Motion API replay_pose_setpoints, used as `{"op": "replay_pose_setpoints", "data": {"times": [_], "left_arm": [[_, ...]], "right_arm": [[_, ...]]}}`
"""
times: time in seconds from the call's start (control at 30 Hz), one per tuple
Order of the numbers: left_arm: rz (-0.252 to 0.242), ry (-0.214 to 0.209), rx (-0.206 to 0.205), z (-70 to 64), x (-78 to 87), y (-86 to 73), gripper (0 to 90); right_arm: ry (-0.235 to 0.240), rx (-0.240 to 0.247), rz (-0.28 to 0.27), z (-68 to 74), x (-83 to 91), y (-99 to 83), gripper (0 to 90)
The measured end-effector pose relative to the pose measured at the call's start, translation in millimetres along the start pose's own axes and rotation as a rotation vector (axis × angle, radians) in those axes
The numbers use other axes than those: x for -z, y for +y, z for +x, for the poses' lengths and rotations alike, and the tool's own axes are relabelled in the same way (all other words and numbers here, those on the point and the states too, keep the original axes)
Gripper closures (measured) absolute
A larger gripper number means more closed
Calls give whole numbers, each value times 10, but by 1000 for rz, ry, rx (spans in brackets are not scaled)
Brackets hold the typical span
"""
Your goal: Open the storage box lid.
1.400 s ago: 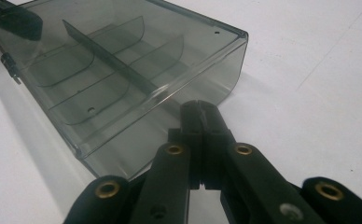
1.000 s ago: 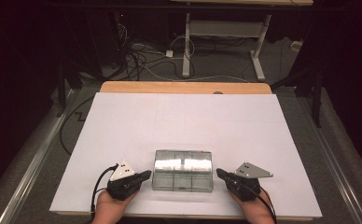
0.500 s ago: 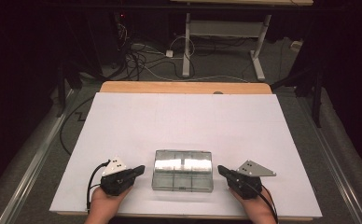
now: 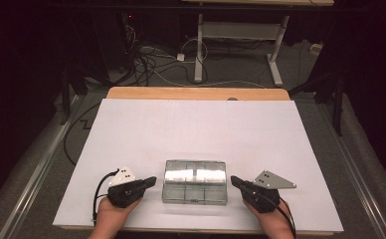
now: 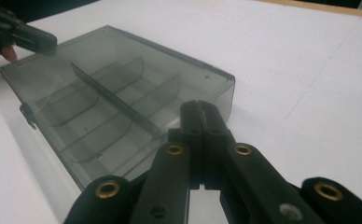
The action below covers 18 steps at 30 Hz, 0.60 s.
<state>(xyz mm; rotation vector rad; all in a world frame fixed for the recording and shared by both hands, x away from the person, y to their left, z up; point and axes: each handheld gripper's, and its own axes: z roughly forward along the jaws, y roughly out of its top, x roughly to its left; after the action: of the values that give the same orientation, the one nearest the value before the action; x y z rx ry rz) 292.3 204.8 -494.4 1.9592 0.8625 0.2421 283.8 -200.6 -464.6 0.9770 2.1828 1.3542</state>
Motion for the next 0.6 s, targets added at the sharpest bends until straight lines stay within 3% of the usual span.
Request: {"op": "replay_pose_setpoints", "data": {"times": [0.13, 0.6], "left_arm": [[1, -18, 16, 6, -9, -6, 876], [22, -11, -7, -46, -55, -12, 876]], "right_arm": [[8, 7, -5, 20, -15, 34, 900], [60, 32, -4, 116, -189, 104, 900]]}}
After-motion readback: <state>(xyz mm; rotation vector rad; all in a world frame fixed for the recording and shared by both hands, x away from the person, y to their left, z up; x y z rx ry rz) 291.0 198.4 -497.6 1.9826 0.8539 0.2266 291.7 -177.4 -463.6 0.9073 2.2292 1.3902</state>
